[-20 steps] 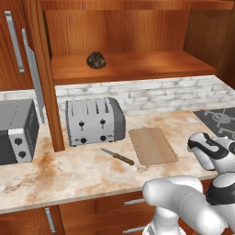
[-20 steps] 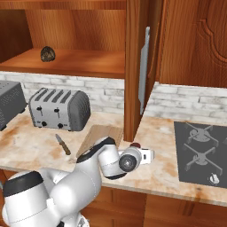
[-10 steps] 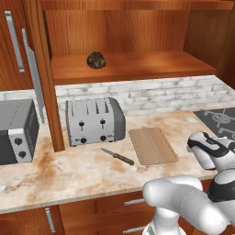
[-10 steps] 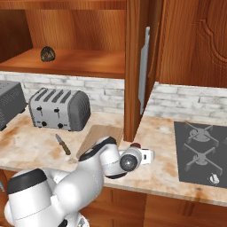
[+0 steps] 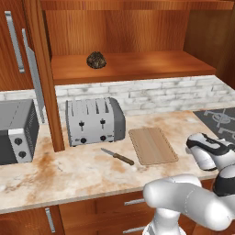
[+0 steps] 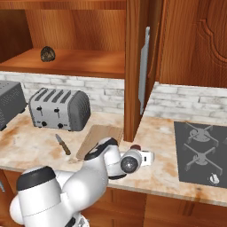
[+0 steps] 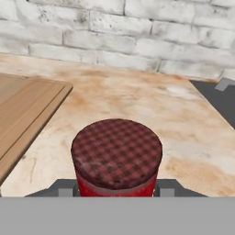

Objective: Pick the bread, place it on the cutting board, pick the jam, place it on the counter, and close the cabinet.

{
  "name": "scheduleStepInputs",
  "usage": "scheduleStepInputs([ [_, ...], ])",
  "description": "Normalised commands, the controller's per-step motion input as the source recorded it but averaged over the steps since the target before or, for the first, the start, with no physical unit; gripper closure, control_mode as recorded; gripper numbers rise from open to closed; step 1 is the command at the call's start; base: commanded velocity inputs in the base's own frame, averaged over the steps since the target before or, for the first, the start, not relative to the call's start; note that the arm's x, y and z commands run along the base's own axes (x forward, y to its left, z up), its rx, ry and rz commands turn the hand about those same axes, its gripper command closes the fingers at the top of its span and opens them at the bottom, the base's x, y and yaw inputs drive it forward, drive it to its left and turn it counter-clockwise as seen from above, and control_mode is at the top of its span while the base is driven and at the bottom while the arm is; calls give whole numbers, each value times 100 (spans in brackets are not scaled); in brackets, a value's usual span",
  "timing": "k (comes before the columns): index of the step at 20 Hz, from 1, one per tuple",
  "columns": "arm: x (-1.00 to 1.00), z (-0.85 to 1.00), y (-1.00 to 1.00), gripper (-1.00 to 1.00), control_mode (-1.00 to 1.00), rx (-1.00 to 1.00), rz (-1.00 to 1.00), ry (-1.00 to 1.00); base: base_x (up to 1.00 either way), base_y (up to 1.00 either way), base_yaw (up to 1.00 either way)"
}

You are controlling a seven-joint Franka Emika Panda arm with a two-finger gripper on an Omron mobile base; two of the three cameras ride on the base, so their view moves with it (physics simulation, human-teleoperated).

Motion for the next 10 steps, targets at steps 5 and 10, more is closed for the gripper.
scheduleStepInputs([
  [5, 8, -13, 0, 100, -100, 0, 0, 0, 0, 0, 0],
  [10, 11, -16, 0, 100, -100, 0, 0, 0, 0, 0, 0],
])
